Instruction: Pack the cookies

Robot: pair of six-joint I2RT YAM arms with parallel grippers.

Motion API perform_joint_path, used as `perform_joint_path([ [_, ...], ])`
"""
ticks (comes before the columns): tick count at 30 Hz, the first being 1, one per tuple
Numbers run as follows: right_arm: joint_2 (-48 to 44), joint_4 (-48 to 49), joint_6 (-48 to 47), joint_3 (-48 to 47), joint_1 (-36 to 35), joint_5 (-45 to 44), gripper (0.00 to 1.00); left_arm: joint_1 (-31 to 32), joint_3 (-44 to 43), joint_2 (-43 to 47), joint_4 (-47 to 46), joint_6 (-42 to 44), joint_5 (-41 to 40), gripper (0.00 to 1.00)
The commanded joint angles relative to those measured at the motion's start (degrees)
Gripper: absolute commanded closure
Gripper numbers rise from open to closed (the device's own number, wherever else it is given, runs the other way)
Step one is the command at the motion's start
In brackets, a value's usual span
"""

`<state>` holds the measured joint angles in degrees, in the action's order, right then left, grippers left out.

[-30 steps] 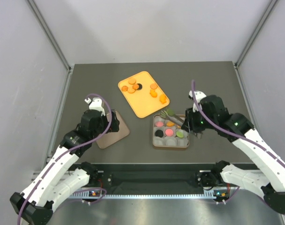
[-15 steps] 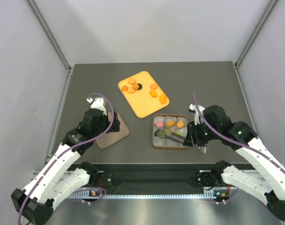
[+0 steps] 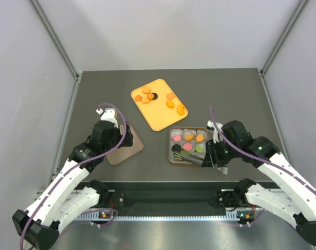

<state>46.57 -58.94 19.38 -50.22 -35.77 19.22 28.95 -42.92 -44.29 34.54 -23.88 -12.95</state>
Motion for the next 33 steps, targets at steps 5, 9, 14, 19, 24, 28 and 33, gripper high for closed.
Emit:
perform_joint_path([
  [5, 0.46, 3.04, 0.05, -0.32, 0.26, 1.52, 0.64, 0.23, -0.15, 0.26, -0.88, 0.15, -0.58, 0.02],
  [9, 0.89, 3.48, 0.13, -0.06, 0.09, 1.61, 0.63, 0.23, -0.15, 0.26, -0.8, 0.15, -0.5, 0.02],
  [14, 1.51, 4.27, 0.22, 0.56, -0.09, 1.61, 0.63, 0.23, -0.15, 0.43, -0.88, 0.24, -0.5, 0.02],
  [19, 2.3, 5.15, 0.49, 0.47, -0.09, 0.9, 0.63, 0.23, -0.06, 0.52, -0.88, 0.15, -0.58, 0.02],
  [24, 2.56, 5.59, 0.58, 0.03, -0.09, 0.82, 0.61, 0.23, -0.15, 0.52, -0.88, 0.15, -0.67, 0.02],
  [28, 2.83, 5.59, 0.49, 0.03, -0.09, 0.73, 0.59, 0.23, -0.15, 0.35, -0.8, 0.24, -0.5, 0.02],
  [33, 2.65, 5.59, 0.49, 0.29, -0.09, 0.73, 0.58, 0.23, -0.15, 0.44, -0.88, 0.24, -0.5, 0.02],
])
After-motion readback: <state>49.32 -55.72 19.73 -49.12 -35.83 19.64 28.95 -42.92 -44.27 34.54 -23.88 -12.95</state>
